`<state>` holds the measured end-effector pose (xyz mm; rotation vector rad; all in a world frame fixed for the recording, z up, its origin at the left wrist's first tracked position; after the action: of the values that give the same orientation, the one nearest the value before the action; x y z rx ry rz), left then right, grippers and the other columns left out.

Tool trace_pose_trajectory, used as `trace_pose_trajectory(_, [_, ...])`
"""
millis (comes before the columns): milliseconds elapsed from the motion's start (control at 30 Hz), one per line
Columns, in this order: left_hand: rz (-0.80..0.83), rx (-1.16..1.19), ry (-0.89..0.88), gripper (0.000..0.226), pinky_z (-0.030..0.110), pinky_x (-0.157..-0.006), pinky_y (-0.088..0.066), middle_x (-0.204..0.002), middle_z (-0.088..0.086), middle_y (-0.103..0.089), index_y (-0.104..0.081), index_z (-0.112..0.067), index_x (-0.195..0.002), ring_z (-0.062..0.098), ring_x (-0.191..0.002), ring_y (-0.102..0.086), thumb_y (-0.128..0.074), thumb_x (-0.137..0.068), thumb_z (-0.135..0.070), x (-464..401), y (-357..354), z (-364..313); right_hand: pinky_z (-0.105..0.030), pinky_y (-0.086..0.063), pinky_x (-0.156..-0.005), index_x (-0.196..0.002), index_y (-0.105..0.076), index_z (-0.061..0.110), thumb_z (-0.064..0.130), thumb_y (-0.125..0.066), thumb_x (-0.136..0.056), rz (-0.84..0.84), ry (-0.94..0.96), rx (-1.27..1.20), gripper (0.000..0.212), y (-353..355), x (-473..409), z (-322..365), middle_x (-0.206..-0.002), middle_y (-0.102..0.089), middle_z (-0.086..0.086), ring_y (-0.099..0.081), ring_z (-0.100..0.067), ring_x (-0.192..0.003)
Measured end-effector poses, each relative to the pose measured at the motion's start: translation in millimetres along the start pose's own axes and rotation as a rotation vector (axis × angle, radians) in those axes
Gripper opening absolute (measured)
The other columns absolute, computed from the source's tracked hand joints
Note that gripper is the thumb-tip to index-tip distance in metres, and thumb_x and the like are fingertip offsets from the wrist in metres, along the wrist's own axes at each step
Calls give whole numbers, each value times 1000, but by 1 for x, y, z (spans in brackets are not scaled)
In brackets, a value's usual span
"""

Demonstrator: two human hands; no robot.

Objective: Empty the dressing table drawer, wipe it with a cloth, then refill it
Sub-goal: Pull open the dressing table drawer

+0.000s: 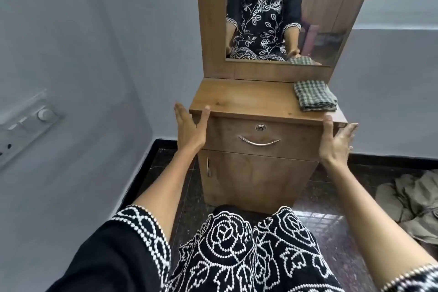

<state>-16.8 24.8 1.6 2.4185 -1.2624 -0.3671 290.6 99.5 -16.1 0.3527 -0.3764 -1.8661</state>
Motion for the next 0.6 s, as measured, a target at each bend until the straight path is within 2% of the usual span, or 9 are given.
trace_pose_trajectory(100, [-5,169,142,87,33,-116,-11,-158,-2,4,8,-20,-149,17,-145,-8,-38,-88,-62,-7,-9,7,-41,-8,-117,-151,11,17,68,-31,-90,1,-112,-142,89,-6,-9,-2,-160,-4,-6,-9,-31,-146])
trace_pose_trajectory(167, [-29,267,168,85,38,-117,-19,-157,-1,-15,-9,-22,-150,20,-143,-19,-41,-85,-65,-7,-16,14,-36,-16,-115,-151,9,16,65,-33,-91,0,-148,-221,88,-10,-12,-1,-159,-12,-6,-19,-28,-144])
trace_pose_trajectory(300, [-139,366,201,73,38,-111,-32,-146,2,-40,-36,-16,-142,22,-134,-38,-47,-85,-61,-9,-22,17,-36,-23,-113,-152,-7,16,66,-38,-88,-49,-145,-270,87,-12,-15,-3,-155,-26,-7,-30,-27,-139])
trace_pose_trajectory(367, [-179,363,212,65,35,-103,-38,-136,3,-51,-47,-14,-134,23,-125,-47,-49,-87,-58,-10,-22,16,-38,-25,-114,-150,-16,13,70,-42,-85,-78,-129,-249,91,-11,-15,-6,-154,-28,-9,-31,-27,-139])
trace_pose_trajectory(467, [-214,350,226,57,32,-93,-41,-124,4,-59,-52,-13,-125,23,-114,-54,-51,-87,-54,-9,-20,11,-38,-23,-114,-150,-19,11,68,-43,-86,-95,-123,-189,89,-10,-14,-8,-154,-25,-11,-29,-28,-140])
trace_pose_trajectory(600, [-224,317,230,58,33,-91,-42,-118,4,-60,-52,-11,-123,24,-110,-55,-51,-86,-56,-9,-18,10,-39,-26,-111,-147,-24,10,68,-43,-86,-107,-117,-136,86,-6,-13,-6,-151,-29,-11,-33,-30,-137])
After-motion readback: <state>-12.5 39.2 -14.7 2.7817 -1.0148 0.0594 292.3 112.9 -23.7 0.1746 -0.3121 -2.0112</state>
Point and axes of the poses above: each hand's wrist, its own x-axis away from the middle knuckle, its own y-axis out of the back of the hand, z = x × y, the point moved 3 cm from there along -x, towards the middle knuckle
